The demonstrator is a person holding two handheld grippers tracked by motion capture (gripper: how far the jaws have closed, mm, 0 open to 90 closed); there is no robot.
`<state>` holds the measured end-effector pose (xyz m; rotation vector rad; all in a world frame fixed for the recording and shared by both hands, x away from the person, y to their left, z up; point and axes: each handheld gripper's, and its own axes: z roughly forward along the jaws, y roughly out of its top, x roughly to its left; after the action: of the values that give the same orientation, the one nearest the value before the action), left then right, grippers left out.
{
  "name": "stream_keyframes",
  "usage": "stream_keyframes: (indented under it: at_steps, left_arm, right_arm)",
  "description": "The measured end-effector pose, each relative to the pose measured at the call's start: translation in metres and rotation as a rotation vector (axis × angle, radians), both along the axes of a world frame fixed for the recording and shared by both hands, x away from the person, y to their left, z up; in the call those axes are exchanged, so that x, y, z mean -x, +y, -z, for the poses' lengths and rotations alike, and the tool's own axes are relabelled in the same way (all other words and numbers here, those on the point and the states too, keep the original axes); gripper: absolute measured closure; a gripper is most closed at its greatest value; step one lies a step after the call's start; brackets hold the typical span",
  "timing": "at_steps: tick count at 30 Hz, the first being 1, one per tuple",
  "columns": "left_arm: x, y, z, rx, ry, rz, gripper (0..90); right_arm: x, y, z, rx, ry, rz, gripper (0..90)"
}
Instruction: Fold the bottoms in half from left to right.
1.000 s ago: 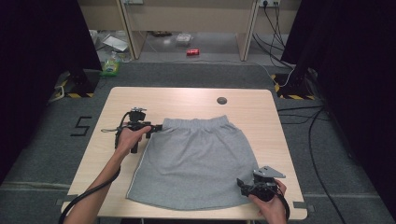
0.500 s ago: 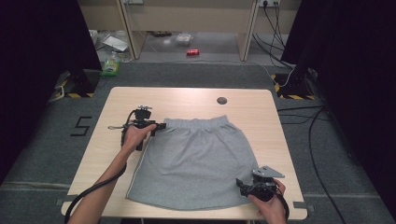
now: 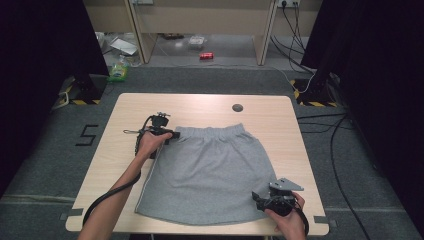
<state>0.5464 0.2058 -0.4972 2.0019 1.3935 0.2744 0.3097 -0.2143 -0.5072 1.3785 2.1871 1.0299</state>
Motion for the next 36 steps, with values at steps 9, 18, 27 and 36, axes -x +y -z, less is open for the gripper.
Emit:
stream_keyframes:
  at_steps: [9,18,27,36]
  left_arm:
    - [-0.003,-0.007,0.002,-0.061,-0.01,-0.008,71.3]
    - [-0.004,-0.01,0.001,-0.074,-0.006,-0.011,75.8]
    - [-0.005,-0.008,0.002,-0.085,-0.023,-0.027,77.0]
    - [-0.005,-0.002,0.001,-0.152,-0.055,-0.036,77.6]
  right_arm:
    - [0.0,0.011,-0.002,-0.001,-0.008,-0.022,25.5]
    - [0.001,0.038,-0.007,-0.007,-0.044,-0.063,25.9]
    - [-0.004,0.075,-0.01,-0.016,-0.073,-0.109,26.2]
    - [-0.013,0.138,-0.012,-0.016,-0.077,-0.243,27.9]
